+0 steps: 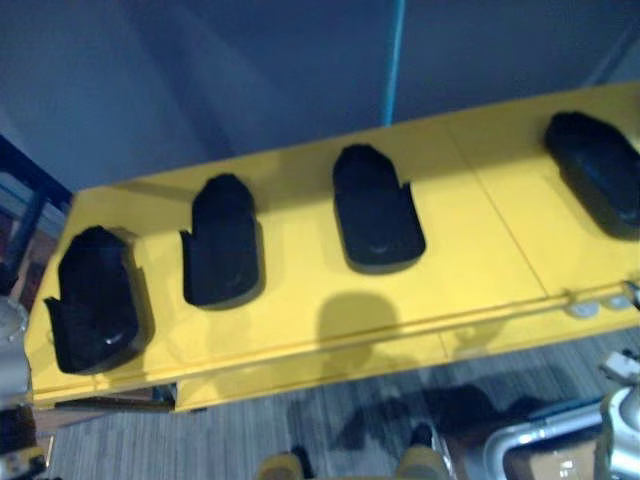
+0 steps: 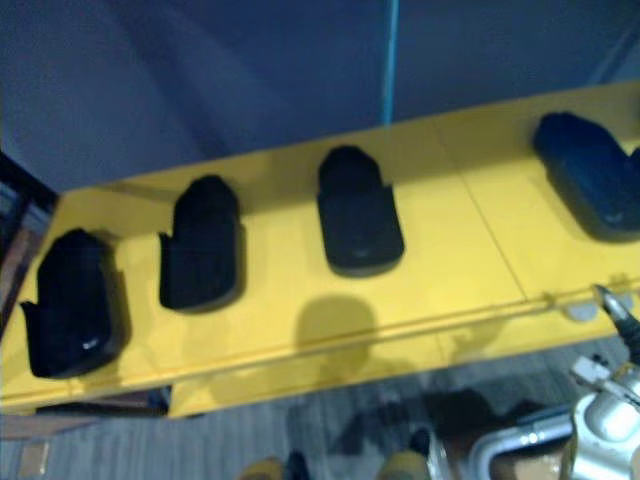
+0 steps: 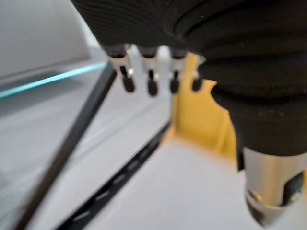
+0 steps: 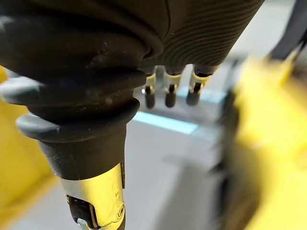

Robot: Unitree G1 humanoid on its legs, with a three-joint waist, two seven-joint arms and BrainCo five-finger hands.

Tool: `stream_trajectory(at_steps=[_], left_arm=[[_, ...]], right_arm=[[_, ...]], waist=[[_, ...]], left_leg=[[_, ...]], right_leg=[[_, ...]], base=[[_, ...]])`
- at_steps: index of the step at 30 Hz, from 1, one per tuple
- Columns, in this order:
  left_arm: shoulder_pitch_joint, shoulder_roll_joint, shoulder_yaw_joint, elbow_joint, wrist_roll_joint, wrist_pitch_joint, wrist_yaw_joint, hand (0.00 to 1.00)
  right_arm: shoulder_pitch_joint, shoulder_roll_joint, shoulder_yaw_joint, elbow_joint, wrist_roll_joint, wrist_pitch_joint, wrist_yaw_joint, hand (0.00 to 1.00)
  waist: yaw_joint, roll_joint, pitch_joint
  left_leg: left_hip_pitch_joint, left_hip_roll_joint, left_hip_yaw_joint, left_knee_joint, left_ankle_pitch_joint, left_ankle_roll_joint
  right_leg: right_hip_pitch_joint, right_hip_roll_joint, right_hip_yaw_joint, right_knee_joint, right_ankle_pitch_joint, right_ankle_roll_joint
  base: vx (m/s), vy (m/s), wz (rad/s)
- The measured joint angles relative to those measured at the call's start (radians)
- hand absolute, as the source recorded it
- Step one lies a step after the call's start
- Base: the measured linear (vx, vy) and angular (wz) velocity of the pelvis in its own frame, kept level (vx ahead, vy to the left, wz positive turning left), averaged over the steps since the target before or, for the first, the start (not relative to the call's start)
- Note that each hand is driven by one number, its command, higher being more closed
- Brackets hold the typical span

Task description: Walk over and take plastic housings, then place them on the shelf

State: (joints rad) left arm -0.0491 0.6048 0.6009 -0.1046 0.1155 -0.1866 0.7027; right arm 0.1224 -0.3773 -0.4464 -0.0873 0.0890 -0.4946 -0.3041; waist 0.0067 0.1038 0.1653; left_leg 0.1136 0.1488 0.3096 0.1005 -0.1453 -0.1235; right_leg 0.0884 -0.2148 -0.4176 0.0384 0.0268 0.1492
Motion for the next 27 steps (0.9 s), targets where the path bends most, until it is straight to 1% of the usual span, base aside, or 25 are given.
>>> stream_trajectory(at_steps=[1,2,3,4,6,7,8,9,11,12,13,16,18,19,20,21,22,23,24,25,26,27], left_arm=[[0.014,-0.032,0.011,-0.039,-0.015,-0.020,-0.002,0.00],[0.044,-0.096,0.027,-0.112,-0.032,-0.053,-0.008,0.00],[0.071,-0.153,0.029,-0.169,-0.033,-0.076,-0.009,0.00],[0.088,-0.178,0.029,-0.195,-0.033,-0.087,-0.010,0.00],[0.159,-0.270,0.036,-0.287,-0.038,-0.120,-0.018,0.00],[0.176,-0.290,0.044,-0.303,-0.038,-0.126,-0.023,0.00],[0.207,-0.328,0.057,-0.317,-0.040,-0.146,-0.036,0.00],[0.220,-0.346,0.061,-0.321,-0.040,-0.150,-0.044,0.00],[0.293,-0.411,0.057,-0.331,-0.043,-0.154,-0.060,0.00],[0.316,-0.428,0.054,-0.331,-0.061,-0.154,-0.067,0.00],[0.358,-0.464,0.052,-0.333,-0.091,-0.149,-0.082,0.00],[0.435,-0.548,0.046,-0.333,-0.190,-0.141,-0.087,0.00],[0.438,-0.593,0.037,-0.331,-0.197,-0.144,-0.093,0.00],[0.438,-0.604,0.024,-0.330,-0.198,-0.147,-0.104,0.00],[0.441,-0.620,0.011,-0.327,-0.198,-0.149,-0.124,0.00],[0.442,-0.634,0.000,-0.324,-0.198,-0.149,-0.153,0.00],[0.444,-0.639,-0.001,-0.321,-0.201,-0.153,-0.174,0.00],[0.451,-0.644,-0.001,-0.320,-0.213,-0.163,-0.191,0.00],[0.455,-0.655,0.001,-0.314,-0.219,-0.180,-0.206,0.00],[0.457,-0.655,0.002,-0.309,-0.219,-0.189,-0.205,0.00],[0.465,-0.654,0.006,-0.296,-0.218,-0.206,-0.204,0.00],[0.471,-0.653,0.002,-0.292,-0.209,-0.222,-0.189,0.00]], right_arm=[[-0.014,0.002,0.019,-0.016,0.005,-0.004,0.014,0.00],[-0.044,0.013,0.058,-0.044,0.020,-0.012,0.046,0.00],[-0.073,0.030,0.096,-0.065,0.027,-0.018,0.073,0.00],[-0.089,0.037,0.117,-0.065,0.028,-0.024,0.085,0.00],[-0.158,0.045,0.202,-0.065,0.026,-0.025,0.107,0.00],[-0.175,0.045,0.219,-0.064,0.024,-0.025,0.110,0.00],[-0.204,0.047,0.250,-0.064,0.024,-0.024,0.110,0.00],[-0.216,0.050,0.260,-0.064,0.023,-0.024,0.109,0.00],[-0.259,0.072,0.295,-0.060,0.023,-0.022,0.104,0.00],[-0.267,0.078,0.305,-0.059,0.023,-0.020,0.103,0.00],[-0.280,0.090,0.325,-0.053,0.022,-0.018,0.102,0.00],[-0.305,0.120,0.375,-0.009,0.016,0.010,0.090,0.00],[-0.305,0.125,0.384,0.020,0.014,0.043,0.083,0.00],[-0.304,0.125,0.383,0.038,0.014,0.050,0.078,0.00],[-0.299,0.125,0.378,0.051,0.013,0.060,0.071,0.00],[-0.284,0.124,0.366,0.060,0.013,0.065,0.058,0.00],[-0.269,0.124,0.355,0.058,0.014,0.064,0.051,0.00],[-0.252,0.123,0.338,0.051,0.016,0.060,0.045,0.00],[-0.229,0.117,0.309,0.044,0.026,0.056,0.044,0.00],[-0.224,0.118,0.303,0.044,0.035,0.057,0.046,0.00],[-0.213,0.121,0.303,0.044,0.053,0.057,0.049,0.00],[-0.205,0.122,0.313,0.048,0.068,0.057,0.056,0.00]], waist=[[0.008,0.000,0.000],[0.015,-0.006,-0.004],[0.025,-0.012,-0.007],[0.033,-0.019,-0.011],[0.061,-0.040,-0.022],[0.070,-0.043,-0.023],[0.090,-0.048,-0.026],[0.096,-0.051,-0.028],[0.129,-0.055,-0.029],[0.137,-0.057,-0.029],[0.147,-0.063,-0.033],[0.153,-0.086,-0.030],[0.155,-0.103,-0.016],[0.156,-0.108,-0.007],[0.155,-0.103,-0.003],[0.154,-0.101,0.003],[0.148,-0.105,0.001],[0.142,-0.108,-0.005],[0.140,-0.113,-0.011],[0.141,-0.111,-0.009],[0.137,-0.108,-0.010],[0.131,-0.095,-0.016]], left_leg=[[0.008,0.001,-0.002,-0.007,0.002,-0.002],[0.009,0.002,-0.018,-0.007,0.003,-0.003],[0.009,0.002,-0.042,-0.006,0.005,-0.004],[0.009,0.001,-0.054,-0.006,0.007,-0.004],[0.007,-0.001,-0.096,-0.005,0.013,-0.002],[0.007,-0.002,-0.108,-0.004,0.013,-0.002],[0.007,-0.003,-0.125,-0.003,0.014,-0.001],[0.005,-0.003,-0.140,-0.002,0.015,-0.002],[0.004,-0.006,-0.176,-0.002,0.016,-0.001],[0.002,-0.007,-0.185,-0.002,0.016,-0.001],[-0.009,-0.010,-0.195,-0.001,0.019,-0.001],[-0.051,-0.009,-0.226,0.037,0.021,-0.001],[-0.118,-0.009,-0.265,0.117,0.021,0.000],[-0.139,-0.008,-0.274,0.147,0.021,0.000],[-0.151,-0.003,-0.270,0.164,0.023,0.005],[-0.150,-0.003,-0.255,0.162,0.034,0.029],[-0.148,-0.009,-0.243,0.142,0.047,0.058],[-0.146,-0.019,-0.239,0.103,0.057,0.094],[-0.147,-0.019,-0.194,0.098,0.043,0.143],[-0.157,-0.018,-0.183,0.137,0.037,0.152],[-0.166,-0.012,-0.182,0.204,0.040,0.157],[-0.168,-0.027,-0.187,0.240,0.051,0.140]], right_leg=[[0.009,0.003,-0.005,-0.004,0.000,0.000],[0.028,0.006,-0.025,-0.016,0.000,0.000],[0.052,0.008,-0.052,-0.028,0.000,0.000],[0.061,0.008,-0.060,-0.033,0.000,0.000],[0.097,0.011,-0.111,-0.048,0.000,0.000],[0.106,0.012,-0.120,-0.052,0.000,0.000],[0.124,0.013,-0.141,-0.054,-0.001,-0.001],[0.130,0.014,-0.154,-0.054,-0.002,-0.002],[0.155,0.015,-0.187,-0.052,-0.006,-0.009],[0.157,0.015,-0.188,-0.052,-0.008,-0.011],[0.156,0.015,-0.191,-0.052,-0.009,-0.012],[0.157,0.020,-0.216,-0.057,-0.013,-0.018],[0.157,0.026,-0.246,-0.054,-0.028,-0.023],[0.158,0.025,-0.253,-0.043,-0.041,-0.008],[0.159,0.023,-0.266,-0.023,-0.056,-0.011],[0.154,0.007,-0.272,0.015,-0.086,-0.014],[0.136,-0.014,-0.274,0.043,-0.108,-0.015],[0.117,-0.035,-0.273,0.072,-0.123,-0.013],[0.083,-0.064,-0.261,0.098,-0.125,-0.014],[0.068,-0.077,-0.244,0.113,-0.125,-0.014],[0.033,-0.104,-0.198,0.144,-0.126,-0.014],[-0.002,-0.128,-0.144,0.171,-0.126,-0.011]], base=[[0.04,-0.020,0.31],[0.03,-0.019,0.40],[0.03,-0.024,0.46],[0.02,-0.024,0.54],[0.02,-0.016,0.54],[0.01,-0.010,0.53],[0.00,-0.005,0.39],[0.00,-0.006,0.56],[-0.02,0.003,0.48],[-0.03,0.013,0.32],[-0.02,0.011,0.24],[-0.04,-0.010,0.31],[-0.09,-0.042,0.54],[-0.11,-0.038,0.55],[-0.11,0.010,0.44],[-0.13,0.054,0.38],[-0.18,0.075,0.31],[-0.16,0.097,0.13],[-0.10,0.067,-0.06],[-0.02,0.132,-0.49],[-0.02,0.159,-0.88],[-0.04,0.202,-0.94]])
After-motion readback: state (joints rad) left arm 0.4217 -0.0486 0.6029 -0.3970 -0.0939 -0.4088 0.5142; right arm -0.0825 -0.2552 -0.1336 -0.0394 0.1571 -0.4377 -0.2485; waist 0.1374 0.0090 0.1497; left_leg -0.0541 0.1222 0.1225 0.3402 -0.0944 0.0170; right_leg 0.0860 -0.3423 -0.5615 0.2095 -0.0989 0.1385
